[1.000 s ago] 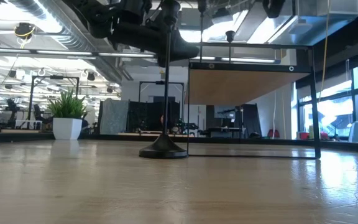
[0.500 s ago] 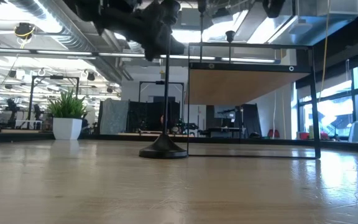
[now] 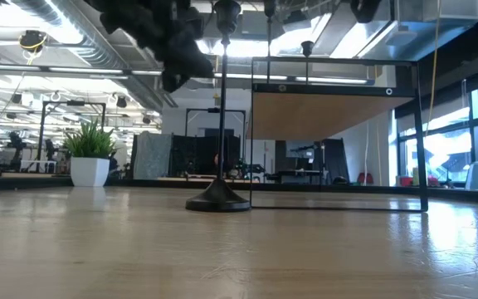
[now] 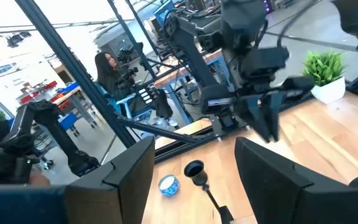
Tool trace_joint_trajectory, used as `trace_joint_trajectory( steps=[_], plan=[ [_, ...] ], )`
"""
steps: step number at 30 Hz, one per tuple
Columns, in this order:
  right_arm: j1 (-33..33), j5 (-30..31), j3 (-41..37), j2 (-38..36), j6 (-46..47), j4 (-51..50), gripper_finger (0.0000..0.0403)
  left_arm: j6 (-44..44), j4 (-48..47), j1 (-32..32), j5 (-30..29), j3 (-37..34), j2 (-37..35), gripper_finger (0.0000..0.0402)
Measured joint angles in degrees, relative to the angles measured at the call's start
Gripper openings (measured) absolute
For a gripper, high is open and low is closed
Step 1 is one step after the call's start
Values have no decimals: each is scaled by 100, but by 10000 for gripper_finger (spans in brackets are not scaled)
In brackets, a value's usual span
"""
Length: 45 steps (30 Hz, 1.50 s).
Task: Pick & Place candle stick holders
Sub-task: Put the blue candle jar in the bottom left corner of the shelf
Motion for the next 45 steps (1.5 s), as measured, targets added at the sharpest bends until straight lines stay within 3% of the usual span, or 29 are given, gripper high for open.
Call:
trace_joint_trajectory(
  steps=[5,11,18,25,32,37,45],
  plan=[
    [-4,-2,0,22,18,-22,227,-1706,-294,-341,707,0,3,45],
    [-2,-93,0,22,328,49,227,-3685,417,-954,1827,0,3,44],
    [0,-170,0,22,664,374,227,-4663,1580,-2270,2309,0,3,35],
    [1,-196,0,22,810,368,227,-4629,2109,-3523,1612,0,3,31],
    [1,-273,0,22,835,368,227,-4556,2145,-4382,1098,0,6,28],
    [1,-406,0,22,1071,366,227,-5099,2103,-4863,641,0,9,19],
    [99,-669,0,22,1068,359,227,-6761,1533,-5549,-434,0,256,3]
  ],
)
